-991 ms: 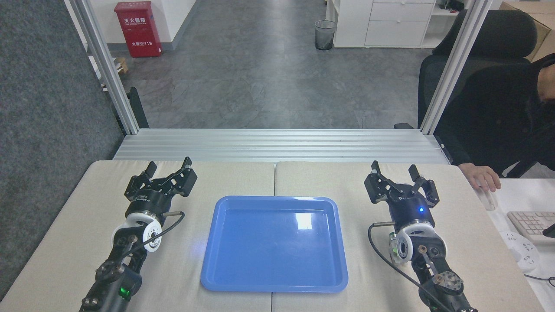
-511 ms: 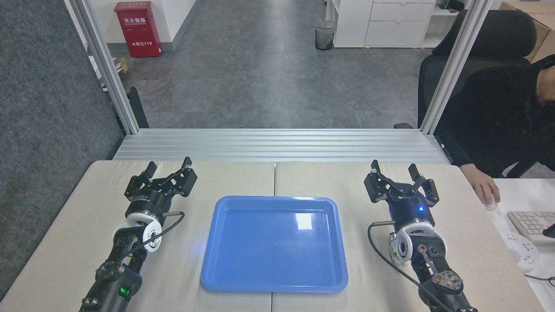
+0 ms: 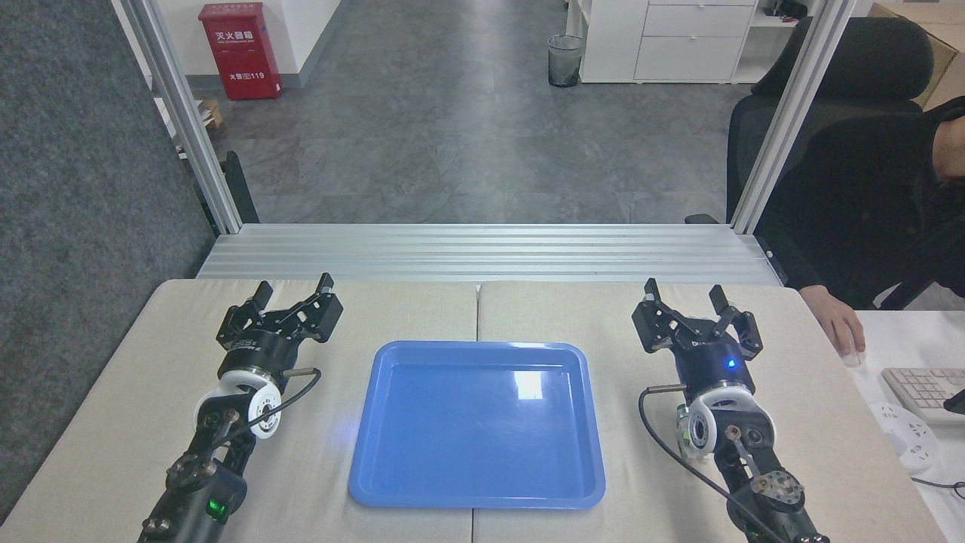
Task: Pick up switch part and place in tray
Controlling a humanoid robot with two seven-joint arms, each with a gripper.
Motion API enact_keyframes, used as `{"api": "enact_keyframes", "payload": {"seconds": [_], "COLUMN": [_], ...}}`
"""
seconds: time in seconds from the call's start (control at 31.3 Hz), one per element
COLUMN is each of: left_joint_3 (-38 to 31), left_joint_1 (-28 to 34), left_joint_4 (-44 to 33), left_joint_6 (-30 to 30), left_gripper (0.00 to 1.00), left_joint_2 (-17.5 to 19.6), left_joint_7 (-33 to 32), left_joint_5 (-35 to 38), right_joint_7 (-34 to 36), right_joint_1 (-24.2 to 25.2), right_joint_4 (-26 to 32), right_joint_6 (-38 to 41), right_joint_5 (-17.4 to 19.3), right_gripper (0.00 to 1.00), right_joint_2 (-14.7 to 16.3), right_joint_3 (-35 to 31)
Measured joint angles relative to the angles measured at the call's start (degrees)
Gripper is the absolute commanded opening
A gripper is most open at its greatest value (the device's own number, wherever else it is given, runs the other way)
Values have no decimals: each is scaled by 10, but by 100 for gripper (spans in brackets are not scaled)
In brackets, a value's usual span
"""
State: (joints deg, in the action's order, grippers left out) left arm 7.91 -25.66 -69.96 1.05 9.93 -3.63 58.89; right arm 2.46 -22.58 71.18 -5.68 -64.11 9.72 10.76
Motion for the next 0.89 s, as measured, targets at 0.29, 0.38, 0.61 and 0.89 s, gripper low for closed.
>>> {"api": "enact_keyframes", "payload": {"seconds": [0.29,0.38,0.61,0.89], "left_joint_3": [0,0,0,0], "left_joint_1": [0,0,0,0], "left_joint_4": [0,0,0,0], "left_joint_6": [0,0,0,0], "left_gripper": [100,100,100,100], "left_joint_2": [0,0,0,0], "left_joint_7": [0,0,0,0], "left_joint_5": [0,0,0,0], "right_joint_7": [-2,-2,-2,-2], "right_joint_1": [-1,-1,-1,-1], "right_joint_4": [0,0,0,0], "right_joint_6": [-3,-6,-9,-10], "right_joint_5": [-1,-1,-1,-1], "right_gripper": [98,98,98,98], "right_joint_2": [0,0,0,0], "right_joint_3": [0,0,1,1]}}
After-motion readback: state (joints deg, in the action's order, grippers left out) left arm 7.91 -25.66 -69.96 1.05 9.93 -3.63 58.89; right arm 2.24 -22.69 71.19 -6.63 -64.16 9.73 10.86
